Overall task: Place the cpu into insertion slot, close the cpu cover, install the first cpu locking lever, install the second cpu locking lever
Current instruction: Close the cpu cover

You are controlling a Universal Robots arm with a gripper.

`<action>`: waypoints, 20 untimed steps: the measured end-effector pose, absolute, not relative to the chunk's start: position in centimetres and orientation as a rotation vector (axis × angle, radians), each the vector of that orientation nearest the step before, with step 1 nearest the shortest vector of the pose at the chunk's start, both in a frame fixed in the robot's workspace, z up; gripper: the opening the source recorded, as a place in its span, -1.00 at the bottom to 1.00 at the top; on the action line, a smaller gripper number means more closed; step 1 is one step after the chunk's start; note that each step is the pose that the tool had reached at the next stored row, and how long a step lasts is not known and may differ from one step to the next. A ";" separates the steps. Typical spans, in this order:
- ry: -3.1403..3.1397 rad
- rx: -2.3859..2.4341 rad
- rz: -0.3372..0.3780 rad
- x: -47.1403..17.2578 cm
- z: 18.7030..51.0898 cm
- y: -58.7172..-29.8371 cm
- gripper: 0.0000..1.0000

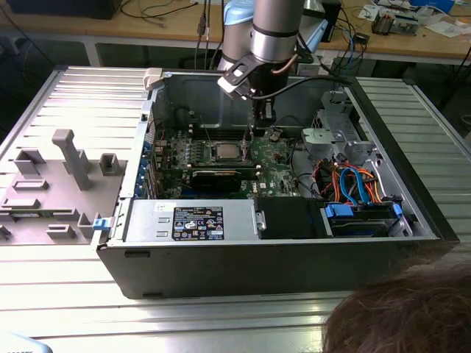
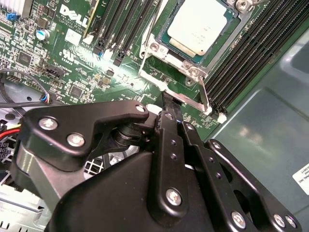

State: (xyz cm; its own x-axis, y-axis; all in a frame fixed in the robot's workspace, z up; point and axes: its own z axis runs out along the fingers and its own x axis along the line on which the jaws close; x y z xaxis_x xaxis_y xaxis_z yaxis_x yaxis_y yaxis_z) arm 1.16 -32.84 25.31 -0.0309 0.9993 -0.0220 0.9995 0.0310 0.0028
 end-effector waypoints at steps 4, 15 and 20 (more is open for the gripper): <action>2.243 2.174 -0.021 1.0 25.3 -32.8 -0.79; 2.243 2.174 -0.021 0.6 25.3 -32.8 -0.79; 2.243 2.174 -0.021 0.5 25.3 -32.8 -0.79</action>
State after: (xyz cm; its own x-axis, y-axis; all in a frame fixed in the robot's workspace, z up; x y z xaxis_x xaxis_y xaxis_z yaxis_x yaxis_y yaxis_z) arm 0.51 -32.84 25.29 -0.0310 0.9993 -0.0221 0.9995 0.0311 0.0028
